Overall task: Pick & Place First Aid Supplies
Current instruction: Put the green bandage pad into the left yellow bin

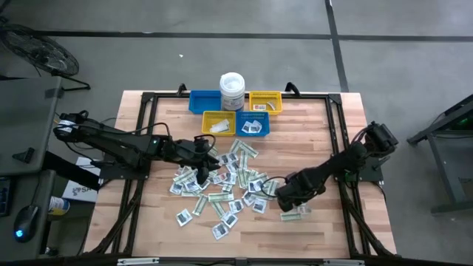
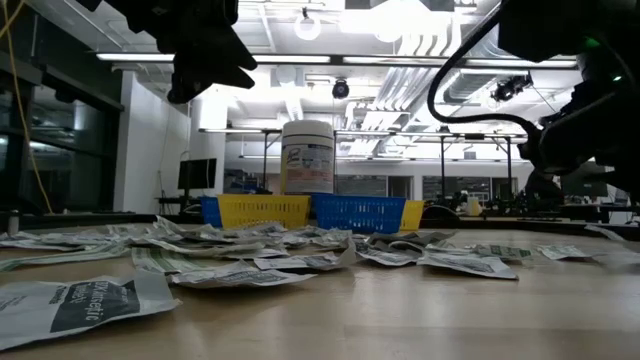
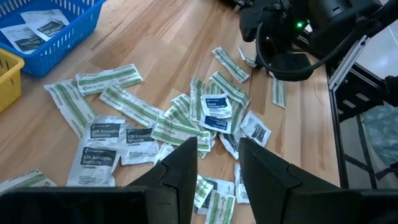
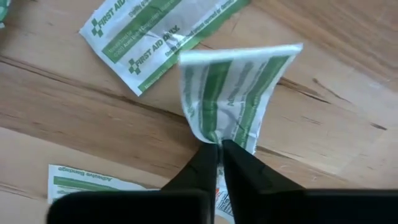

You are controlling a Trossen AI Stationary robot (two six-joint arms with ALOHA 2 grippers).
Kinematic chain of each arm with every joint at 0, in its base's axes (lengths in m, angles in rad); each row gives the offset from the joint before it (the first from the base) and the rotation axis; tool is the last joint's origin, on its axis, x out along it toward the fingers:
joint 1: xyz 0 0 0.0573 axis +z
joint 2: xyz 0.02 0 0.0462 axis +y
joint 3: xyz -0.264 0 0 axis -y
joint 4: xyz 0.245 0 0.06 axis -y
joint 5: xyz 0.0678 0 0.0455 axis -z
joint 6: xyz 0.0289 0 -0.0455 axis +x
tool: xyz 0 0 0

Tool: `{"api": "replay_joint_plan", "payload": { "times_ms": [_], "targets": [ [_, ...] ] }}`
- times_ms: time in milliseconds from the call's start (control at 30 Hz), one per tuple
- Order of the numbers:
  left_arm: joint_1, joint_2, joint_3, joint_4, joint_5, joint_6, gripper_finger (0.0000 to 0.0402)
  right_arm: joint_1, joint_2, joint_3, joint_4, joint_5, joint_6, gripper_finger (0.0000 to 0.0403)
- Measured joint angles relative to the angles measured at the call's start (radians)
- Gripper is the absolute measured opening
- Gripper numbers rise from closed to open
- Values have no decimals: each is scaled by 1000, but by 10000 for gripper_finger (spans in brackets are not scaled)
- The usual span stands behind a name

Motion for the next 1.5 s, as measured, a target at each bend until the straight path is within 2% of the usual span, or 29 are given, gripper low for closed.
{"api": "replay_joint_plan", "payload": {
  "times_ms": [233,467,667,900,1033,1133,1400,1500],
  "targets": [
    [0,0,0,4,0,-5,120,-1,-54,36,-88,138,5,1],
    [0,0,0,12,1,-5,120,-1,-148,87,-66,200,-57,1],
    [1,0,0,82,2,31,120,-3,-250,123,8,325,-238,0],
    [1,0,0,289,66,140,120,-31,-377,127,231,417,-597,0],
    [17,0,0,388,98,175,120,-68,-431,127,385,409,-801,0],
    [57,0,0,481,187,175,120,-106,-457,127,510,375,-937,0],
    [182,0,0,699,445,126,120,-233,-465,127,845,121,-1169,0],
    [216,1,1,751,500,93,120,-281,-464,127,934,49,-1219,0]
  ]
}}
